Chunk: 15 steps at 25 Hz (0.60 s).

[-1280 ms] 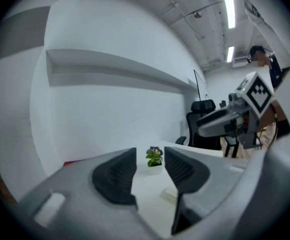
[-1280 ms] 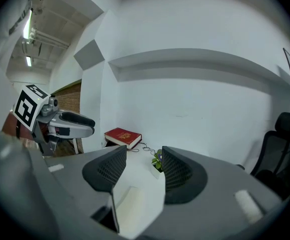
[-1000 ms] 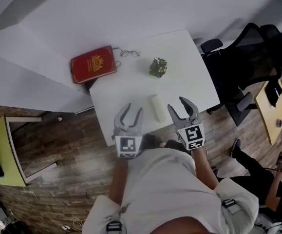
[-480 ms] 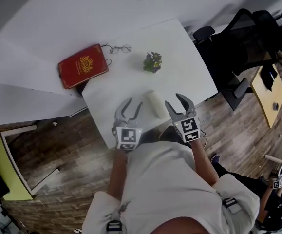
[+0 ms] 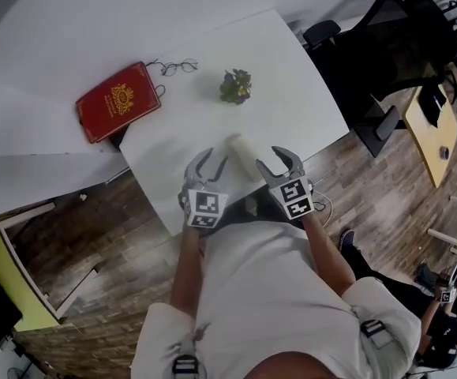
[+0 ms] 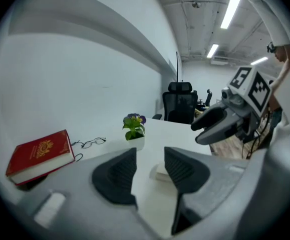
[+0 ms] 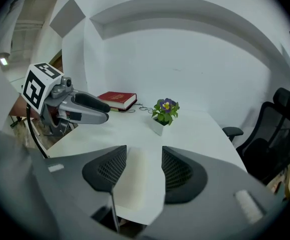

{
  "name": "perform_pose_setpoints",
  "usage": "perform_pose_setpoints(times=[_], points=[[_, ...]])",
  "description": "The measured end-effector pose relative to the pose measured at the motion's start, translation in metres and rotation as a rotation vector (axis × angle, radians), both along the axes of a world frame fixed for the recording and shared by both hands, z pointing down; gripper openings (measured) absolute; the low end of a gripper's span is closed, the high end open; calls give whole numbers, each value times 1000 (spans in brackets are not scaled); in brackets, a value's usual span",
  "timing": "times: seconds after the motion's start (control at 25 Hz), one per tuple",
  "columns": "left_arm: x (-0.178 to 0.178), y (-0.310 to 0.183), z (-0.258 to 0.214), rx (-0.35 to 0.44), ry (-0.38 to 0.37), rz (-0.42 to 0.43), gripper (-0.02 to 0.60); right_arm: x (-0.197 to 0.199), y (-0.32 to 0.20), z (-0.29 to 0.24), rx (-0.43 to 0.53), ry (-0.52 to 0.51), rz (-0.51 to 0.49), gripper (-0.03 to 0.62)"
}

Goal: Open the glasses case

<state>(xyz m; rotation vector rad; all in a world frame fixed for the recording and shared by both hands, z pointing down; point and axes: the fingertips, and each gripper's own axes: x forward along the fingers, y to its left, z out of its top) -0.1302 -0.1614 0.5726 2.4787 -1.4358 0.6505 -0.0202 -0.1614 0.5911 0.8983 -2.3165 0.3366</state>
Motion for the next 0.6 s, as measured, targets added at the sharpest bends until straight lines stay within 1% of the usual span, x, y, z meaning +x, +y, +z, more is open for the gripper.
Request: perform_pose_setpoints(times=[0.12,0.24,0.4,0.6], points=[[1,-1,13,-29,-6,-5,172,-2,5,12,-30,17,-25,209],[2,-4,24,-40,-5,-13,172,-5,9,22,-49,29,-53,210],[2,-4,43,-81,-8,-17,172,-7,14,37,-68,54,-88,209],[7,-2,63,-133,-25,3,172,-9,19,49,-93,69,-95,210]])
